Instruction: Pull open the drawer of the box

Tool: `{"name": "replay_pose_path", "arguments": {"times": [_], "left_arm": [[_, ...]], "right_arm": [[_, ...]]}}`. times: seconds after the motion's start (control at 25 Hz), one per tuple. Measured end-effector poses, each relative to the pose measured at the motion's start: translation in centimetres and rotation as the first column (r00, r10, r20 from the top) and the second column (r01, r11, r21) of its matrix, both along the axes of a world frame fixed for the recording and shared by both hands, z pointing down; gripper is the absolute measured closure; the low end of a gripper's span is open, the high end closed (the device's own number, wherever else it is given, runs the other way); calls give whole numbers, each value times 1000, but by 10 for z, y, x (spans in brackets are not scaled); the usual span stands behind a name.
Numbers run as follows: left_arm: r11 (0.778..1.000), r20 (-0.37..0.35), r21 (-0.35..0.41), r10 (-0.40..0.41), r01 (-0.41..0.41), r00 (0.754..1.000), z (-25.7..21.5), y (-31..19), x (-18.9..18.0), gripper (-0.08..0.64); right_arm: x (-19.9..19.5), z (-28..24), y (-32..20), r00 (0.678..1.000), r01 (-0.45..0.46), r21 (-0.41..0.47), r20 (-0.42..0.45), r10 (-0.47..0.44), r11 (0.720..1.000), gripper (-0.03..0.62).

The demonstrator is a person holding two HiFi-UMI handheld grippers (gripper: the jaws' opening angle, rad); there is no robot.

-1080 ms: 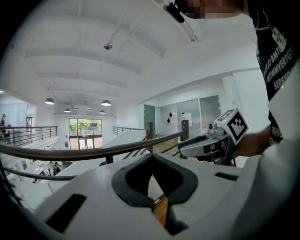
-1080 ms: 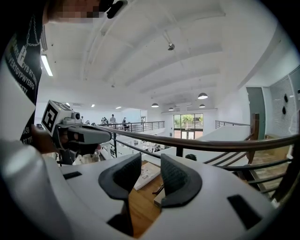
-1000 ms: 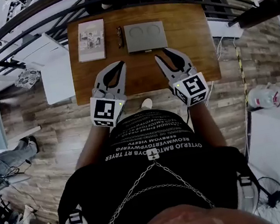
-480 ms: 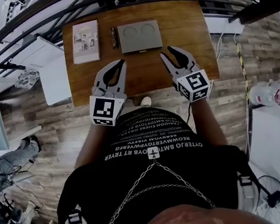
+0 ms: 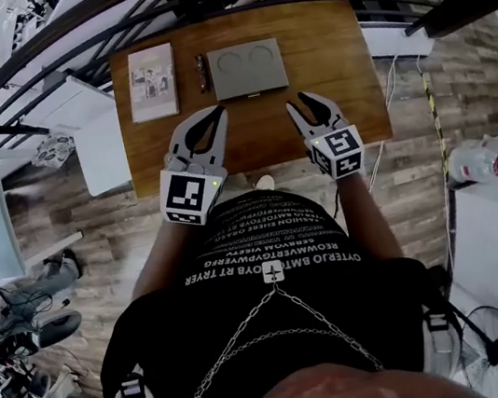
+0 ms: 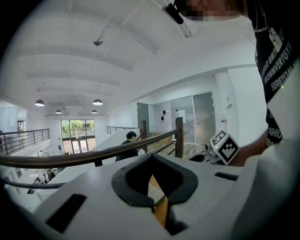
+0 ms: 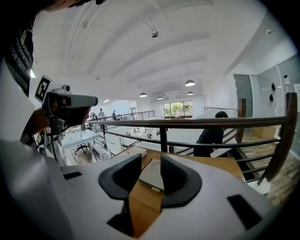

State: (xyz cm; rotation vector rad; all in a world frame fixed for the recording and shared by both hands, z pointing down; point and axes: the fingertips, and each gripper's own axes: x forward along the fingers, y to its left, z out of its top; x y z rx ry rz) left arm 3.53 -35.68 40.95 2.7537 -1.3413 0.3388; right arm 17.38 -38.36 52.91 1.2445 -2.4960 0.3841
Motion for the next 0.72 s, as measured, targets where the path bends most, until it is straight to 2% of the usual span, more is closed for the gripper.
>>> {"name": "replay_pose_path", "arguments": {"times": [0.32, 0.72], "left_arm": [[1000, -9, -17, -3, 3, 1000, 8, -25, -19, 555], [999, -29, -27, -22, 22, 999, 15, -50, -45, 555]], "right_arm": [[-7, 46, -18, 999, -31, -89, -21, 30, 996, 469], [-31, 98, -37, 997, -9, -178, -81, -5, 984, 469]]}}
